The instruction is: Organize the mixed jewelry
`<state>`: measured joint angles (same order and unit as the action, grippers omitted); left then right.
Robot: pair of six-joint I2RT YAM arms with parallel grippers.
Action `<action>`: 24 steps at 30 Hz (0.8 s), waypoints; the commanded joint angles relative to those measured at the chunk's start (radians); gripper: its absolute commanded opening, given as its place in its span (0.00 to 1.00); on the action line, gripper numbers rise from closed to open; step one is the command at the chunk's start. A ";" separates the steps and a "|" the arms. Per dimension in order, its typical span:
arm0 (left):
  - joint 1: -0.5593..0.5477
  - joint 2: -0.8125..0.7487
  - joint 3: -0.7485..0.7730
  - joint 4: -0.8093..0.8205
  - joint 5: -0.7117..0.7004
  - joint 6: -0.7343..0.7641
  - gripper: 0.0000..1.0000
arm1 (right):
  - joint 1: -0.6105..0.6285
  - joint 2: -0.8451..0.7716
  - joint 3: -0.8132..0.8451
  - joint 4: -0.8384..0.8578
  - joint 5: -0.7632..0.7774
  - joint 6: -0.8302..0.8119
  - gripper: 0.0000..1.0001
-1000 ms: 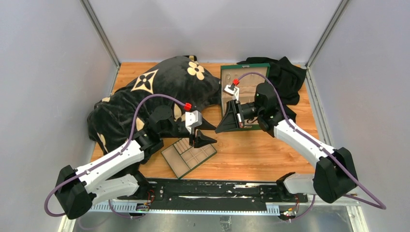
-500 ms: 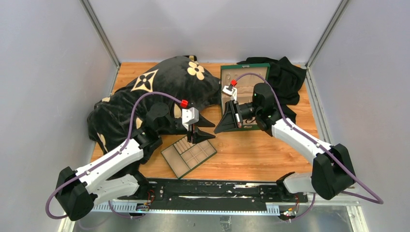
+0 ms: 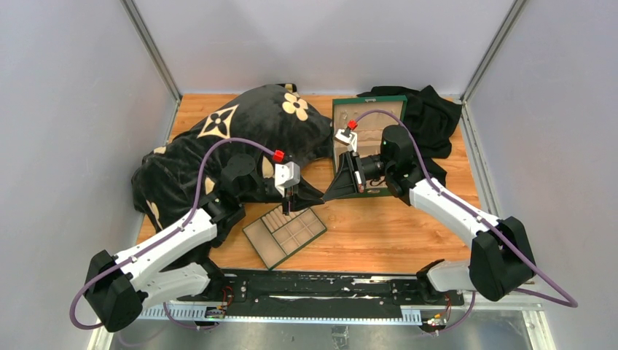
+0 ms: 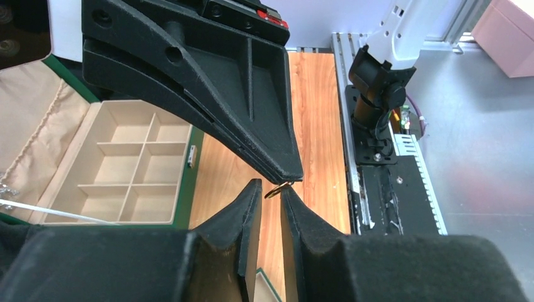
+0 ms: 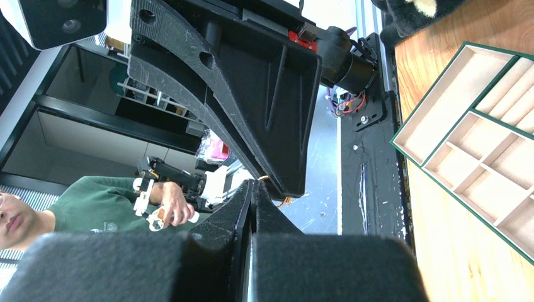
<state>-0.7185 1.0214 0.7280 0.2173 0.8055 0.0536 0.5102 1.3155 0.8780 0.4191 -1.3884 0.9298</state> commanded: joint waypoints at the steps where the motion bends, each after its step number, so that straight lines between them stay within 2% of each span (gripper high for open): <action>1: 0.010 0.004 0.023 0.025 0.008 -0.009 0.18 | 0.013 0.004 0.024 0.025 -0.024 0.004 0.00; 4: 0.014 0.003 0.025 0.025 0.000 -0.014 0.13 | 0.012 0.005 0.023 0.025 -0.023 0.004 0.00; 9: 0.017 0.002 0.024 0.025 0.004 -0.021 0.00 | 0.012 0.005 0.022 0.023 -0.016 0.003 0.00; 12: 0.021 -0.002 0.025 0.012 0.005 -0.027 0.00 | 0.011 0.003 0.027 0.004 -0.008 -0.009 0.00; 14: 0.027 -0.006 0.027 -0.006 0.007 -0.026 0.00 | 0.011 0.001 0.046 -0.096 0.006 -0.075 0.01; 16: 0.031 -0.014 0.027 -0.020 0.006 -0.024 0.00 | 0.011 -0.003 0.079 -0.201 0.021 -0.165 0.07; 21: 0.036 -0.029 0.031 -0.068 0.011 -0.014 0.00 | 0.006 -0.009 0.168 -0.487 0.075 -0.333 0.34; 24: 0.037 -0.034 0.044 -0.117 0.014 0.000 0.00 | 0.004 -0.011 0.220 -0.632 0.118 -0.425 0.42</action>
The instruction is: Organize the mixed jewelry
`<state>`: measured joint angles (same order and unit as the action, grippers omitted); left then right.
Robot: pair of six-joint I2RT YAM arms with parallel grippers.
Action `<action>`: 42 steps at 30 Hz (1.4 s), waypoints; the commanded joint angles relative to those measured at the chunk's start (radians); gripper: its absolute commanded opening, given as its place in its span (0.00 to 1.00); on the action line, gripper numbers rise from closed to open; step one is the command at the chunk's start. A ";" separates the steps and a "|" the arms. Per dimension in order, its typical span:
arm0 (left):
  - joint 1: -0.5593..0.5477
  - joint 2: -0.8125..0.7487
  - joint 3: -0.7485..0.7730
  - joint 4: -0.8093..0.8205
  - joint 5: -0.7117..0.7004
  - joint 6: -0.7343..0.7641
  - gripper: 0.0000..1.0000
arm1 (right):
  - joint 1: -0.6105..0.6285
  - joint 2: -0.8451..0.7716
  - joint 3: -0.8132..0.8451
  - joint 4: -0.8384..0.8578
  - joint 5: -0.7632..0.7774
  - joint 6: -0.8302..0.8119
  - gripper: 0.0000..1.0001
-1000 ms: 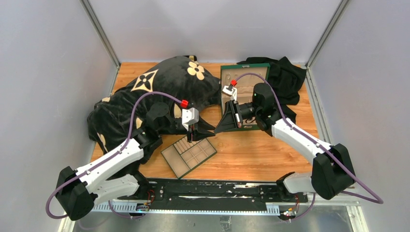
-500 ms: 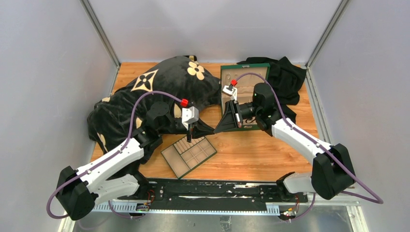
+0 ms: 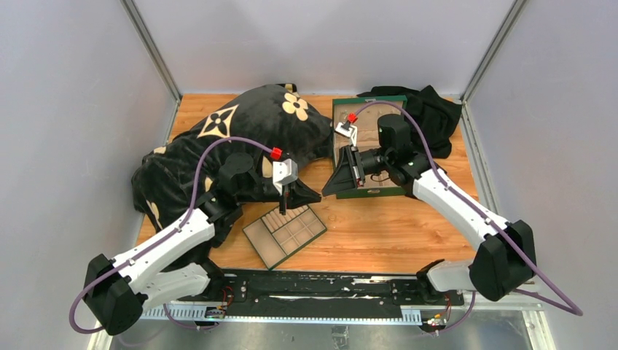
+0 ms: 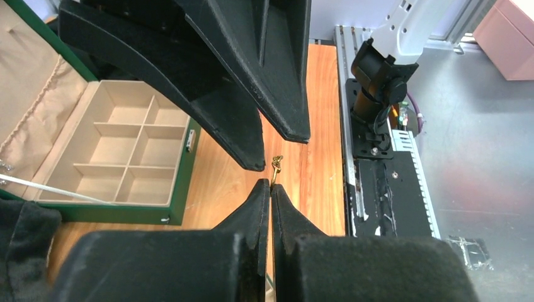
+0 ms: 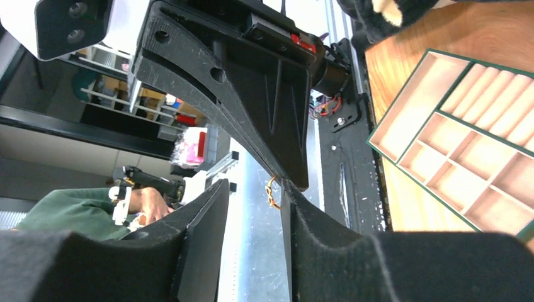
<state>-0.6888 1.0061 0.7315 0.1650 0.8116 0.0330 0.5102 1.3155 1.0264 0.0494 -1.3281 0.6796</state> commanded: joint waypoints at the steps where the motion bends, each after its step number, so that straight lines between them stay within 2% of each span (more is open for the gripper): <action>1: 0.008 -0.019 0.045 -0.083 0.008 0.026 0.00 | 0.004 -0.013 0.085 -0.320 0.073 -0.215 0.42; 5: 0.011 -0.019 0.070 -0.146 0.022 0.042 0.00 | 0.006 -0.030 0.146 -0.493 0.180 -0.338 0.43; 7: 0.021 0.003 0.114 -0.236 0.069 0.047 0.00 | 0.012 -0.067 0.173 -0.547 0.268 -0.400 0.44; 12: 0.047 0.098 0.233 -0.431 0.194 0.052 0.00 | 0.025 -0.154 0.163 -0.553 0.418 -0.441 0.44; 18: 0.052 0.169 0.292 -0.537 0.205 0.022 0.00 | 0.107 -0.170 0.214 -0.615 0.573 -0.528 0.47; 33: 0.053 0.163 0.293 -0.531 0.192 0.008 0.00 | 0.201 -0.084 0.233 -0.621 0.530 -0.547 0.52; 39: 0.053 0.156 0.288 -0.526 0.194 0.013 0.00 | 0.206 -0.071 0.224 -0.623 0.507 -0.551 0.48; 42: 0.054 0.155 0.287 -0.524 0.191 0.013 0.00 | 0.205 -0.066 0.220 -0.617 0.510 -0.549 0.41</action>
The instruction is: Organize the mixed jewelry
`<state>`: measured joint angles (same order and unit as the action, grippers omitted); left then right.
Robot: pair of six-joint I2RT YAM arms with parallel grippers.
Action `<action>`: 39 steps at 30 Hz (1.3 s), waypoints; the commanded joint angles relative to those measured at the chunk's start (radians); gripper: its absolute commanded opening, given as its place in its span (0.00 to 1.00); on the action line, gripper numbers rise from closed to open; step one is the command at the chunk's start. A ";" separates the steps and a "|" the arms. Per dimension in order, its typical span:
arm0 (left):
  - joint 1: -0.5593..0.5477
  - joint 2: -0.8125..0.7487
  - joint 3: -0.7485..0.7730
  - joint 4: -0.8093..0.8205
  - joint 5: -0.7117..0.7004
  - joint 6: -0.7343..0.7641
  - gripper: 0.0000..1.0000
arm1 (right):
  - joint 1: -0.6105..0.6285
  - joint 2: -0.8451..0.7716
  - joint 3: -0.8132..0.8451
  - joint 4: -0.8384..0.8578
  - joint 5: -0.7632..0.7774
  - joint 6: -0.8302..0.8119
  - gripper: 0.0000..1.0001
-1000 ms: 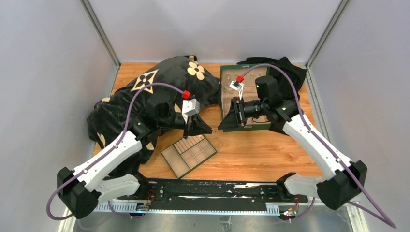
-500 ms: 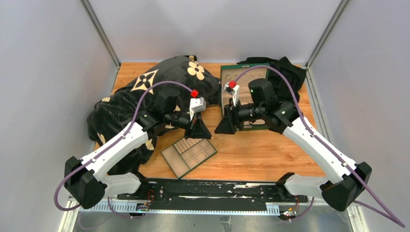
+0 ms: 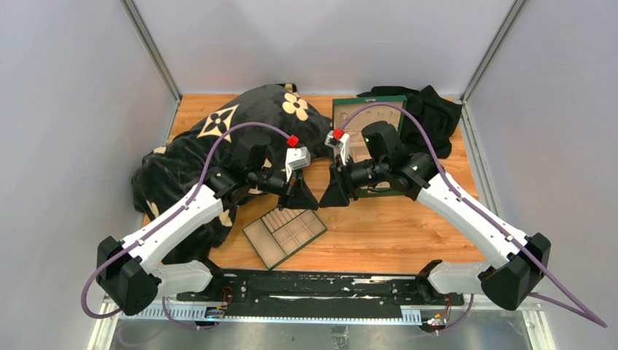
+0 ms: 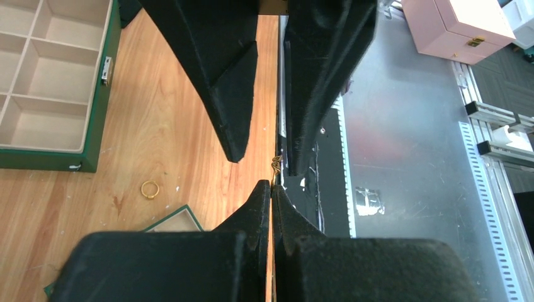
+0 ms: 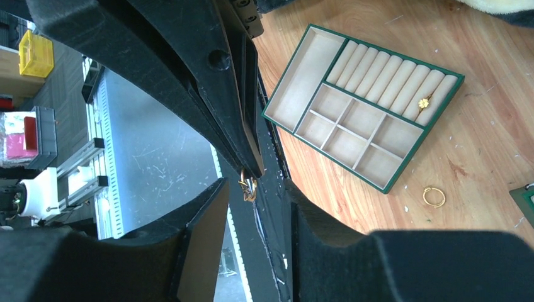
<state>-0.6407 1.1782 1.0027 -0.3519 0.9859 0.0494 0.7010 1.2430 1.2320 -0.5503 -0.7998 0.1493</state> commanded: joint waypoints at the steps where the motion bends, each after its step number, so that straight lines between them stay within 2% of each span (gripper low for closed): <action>1: 0.006 -0.016 0.017 -0.010 0.017 -0.003 0.00 | 0.015 0.008 0.015 -0.013 -0.019 -0.014 0.37; 4: 0.005 -0.014 0.015 -0.010 0.018 0.000 0.00 | 0.017 0.016 0.015 -0.010 -0.034 -0.009 0.27; 10: 0.005 -0.010 0.013 -0.007 0.017 0.001 0.00 | 0.017 0.021 0.012 -0.013 -0.045 -0.008 0.20; 16: 0.006 -0.003 0.014 -0.008 0.018 0.003 0.00 | 0.016 0.022 0.014 -0.021 -0.034 -0.013 0.00; 22: 0.011 0.014 0.025 -0.007 0.031 -0.001 0.02 | 0.016 0.013 0.015 -0.039 0.032 -0.020 0.00; 24: 0.013 0.026 0.030 -0.012 0.031 0.000 0.13 | 0.017 0.007 0.013 -0.040 0.067 -0.021 0.00; 28: 0.014 0.034 0.038 -0.037 0.005 0.011 0.46 | 0.016 0.003 0.010 -0.050 0.121 -0.021 0.00; 31: 0.015 0.009 0.038 -0.070 -0.070 0.040 0.56 | 0.017 -0.001 0.004 -0.053 0.141 -0.019 0.00; 33: 0.015 -0.014 0.041 -0.085 -0.166 0.048 0.58 | 0.017 -0.002 -0.002 -0.049 0.154 -0.016 0.00; 39: 0.018 -0.159 0.019 -0.174 -0.670 0.034 0.60 | 0.029 0.016 -0.052 0.017 0.238 0.026 0.00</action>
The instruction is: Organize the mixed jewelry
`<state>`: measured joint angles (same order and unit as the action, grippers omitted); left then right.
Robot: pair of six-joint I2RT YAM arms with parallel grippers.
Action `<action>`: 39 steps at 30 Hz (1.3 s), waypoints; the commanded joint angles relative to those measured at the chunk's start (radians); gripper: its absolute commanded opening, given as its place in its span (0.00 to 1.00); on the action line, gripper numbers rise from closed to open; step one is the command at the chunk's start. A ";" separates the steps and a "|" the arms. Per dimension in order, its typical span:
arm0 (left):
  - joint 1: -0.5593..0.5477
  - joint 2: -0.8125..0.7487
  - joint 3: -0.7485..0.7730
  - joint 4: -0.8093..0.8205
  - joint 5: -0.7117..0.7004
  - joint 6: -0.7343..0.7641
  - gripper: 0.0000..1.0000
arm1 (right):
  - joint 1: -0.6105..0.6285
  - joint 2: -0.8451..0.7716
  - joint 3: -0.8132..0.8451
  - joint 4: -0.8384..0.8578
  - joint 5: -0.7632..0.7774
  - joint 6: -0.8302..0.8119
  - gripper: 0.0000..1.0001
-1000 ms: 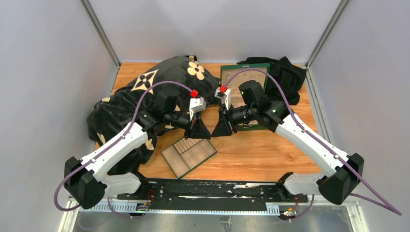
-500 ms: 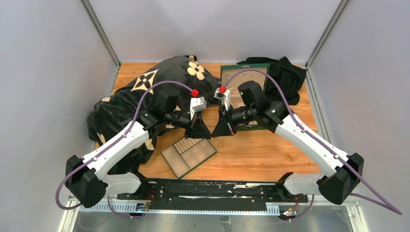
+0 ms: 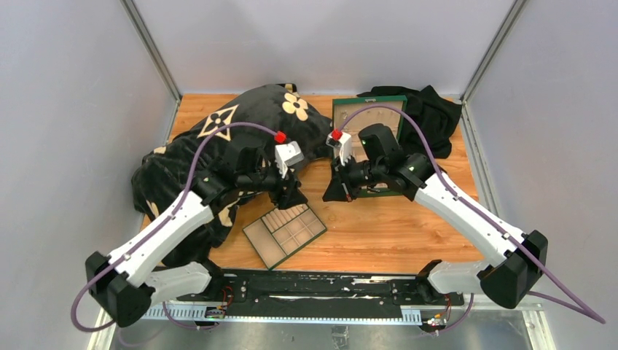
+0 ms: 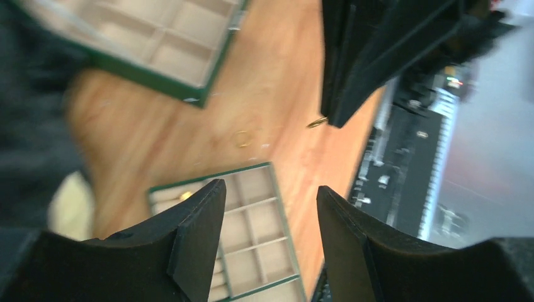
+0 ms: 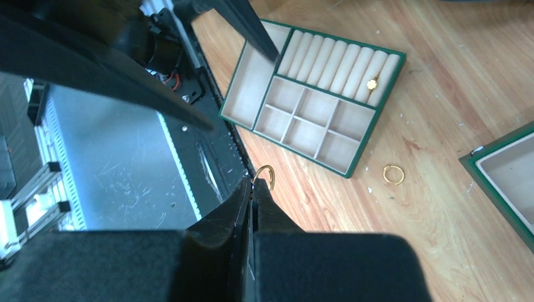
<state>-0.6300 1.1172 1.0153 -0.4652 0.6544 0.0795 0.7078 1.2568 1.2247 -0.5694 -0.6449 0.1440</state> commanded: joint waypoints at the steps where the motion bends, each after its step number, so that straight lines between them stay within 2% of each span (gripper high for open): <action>1: 0.007 -0.126 -0.002 -0.058 -0.411 -0.006 0.60 | 0.029 0.012 -0.059 0.063 0.103 0.049 0.00; 3: 0.007 -0.181 -0.013 -0.040 -0.593 -0.052 0.60 | 0.048 0.046 -0.082 0.106 0.127 0.075 0.00; 5: 0.007 -0.233 -0.002 -0.033 -0.774 -0.156 0.69 | 0.081 0.081 -0.109 0.168 0.190 0.101 0.00; 7: 0.007 -0.275 0.020 -0.041 -0.880 -0.215 0.76 | 0.118 0.113 -0.126 0.242 0.245 0.122 0.00; 9: 0.007 -0.297 0.056 -0.072 -0.937 -0.254 0.78 | 0.155 0.156 -0.139 0.331 0.306 0.142 0.00; 15: 0.007 -0.257 0.130 -0.205 -0.983 -0.297 0.78 | 0.200 0.321 -0.117 0.442 0.423 0.182 0.00; 22: 0.007 -0.256 0.123 -0.200 -0.965 -0.311 0.78 | 0.217 0.469 -0.088 0.484 0.466 0.240 0.00; 39: 0.007 -0.251 0.121 -0.184 -0.969 -0.270 0.78 | 0.226 0.604 -0.016 0.519 0.460 0.253 0.00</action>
<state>-0.6277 0.8642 1.1316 -0.6537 -0.2974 -0.2096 0.9165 1.8175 1.1679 -0.0631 -0.1883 0.3859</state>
